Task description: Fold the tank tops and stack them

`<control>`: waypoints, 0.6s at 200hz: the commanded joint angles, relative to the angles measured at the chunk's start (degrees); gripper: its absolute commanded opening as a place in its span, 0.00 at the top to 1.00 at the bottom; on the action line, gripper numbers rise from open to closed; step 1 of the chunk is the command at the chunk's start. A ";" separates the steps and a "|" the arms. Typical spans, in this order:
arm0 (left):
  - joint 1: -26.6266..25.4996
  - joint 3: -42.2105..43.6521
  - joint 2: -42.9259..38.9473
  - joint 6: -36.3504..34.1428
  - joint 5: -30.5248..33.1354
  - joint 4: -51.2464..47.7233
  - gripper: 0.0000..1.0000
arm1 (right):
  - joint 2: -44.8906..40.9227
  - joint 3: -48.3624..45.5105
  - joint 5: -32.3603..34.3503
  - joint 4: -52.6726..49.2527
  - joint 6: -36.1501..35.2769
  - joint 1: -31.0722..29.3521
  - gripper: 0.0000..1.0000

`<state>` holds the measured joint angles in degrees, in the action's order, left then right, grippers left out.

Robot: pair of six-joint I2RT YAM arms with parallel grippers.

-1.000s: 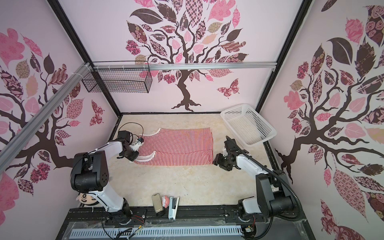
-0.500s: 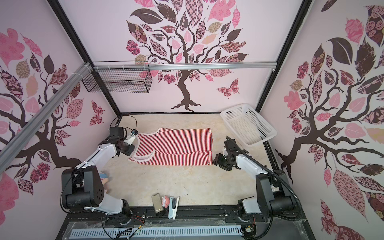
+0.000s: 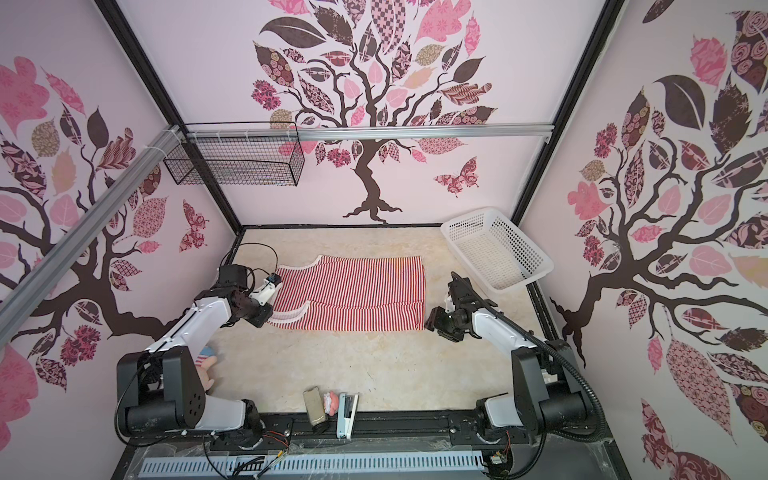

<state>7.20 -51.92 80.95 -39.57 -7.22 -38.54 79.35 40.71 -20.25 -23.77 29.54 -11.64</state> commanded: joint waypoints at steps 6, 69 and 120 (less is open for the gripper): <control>0.27 0.80 1.36 -2.76 -6.22 -5.29 0.73 | 1.06 -0.16 -0.32 0.13 0.07 -0.49 0.40; 0.35 -0.81 9.92 -1.14 -3.14 0.89 0.75 | 1.50 0.42 -0.32 0.04 0.17 -0.58 0.40; 0.53 -2.39 13.64 1.43 -2.10 4.62 0.75 | 1.95 -0.05 -1.40 0.64 0.28 -0.58 0.40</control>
<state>7.31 -52.38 93.38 -39.40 -9.47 -36.67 80.51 40.64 -20.64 -23.18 29.58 -11.92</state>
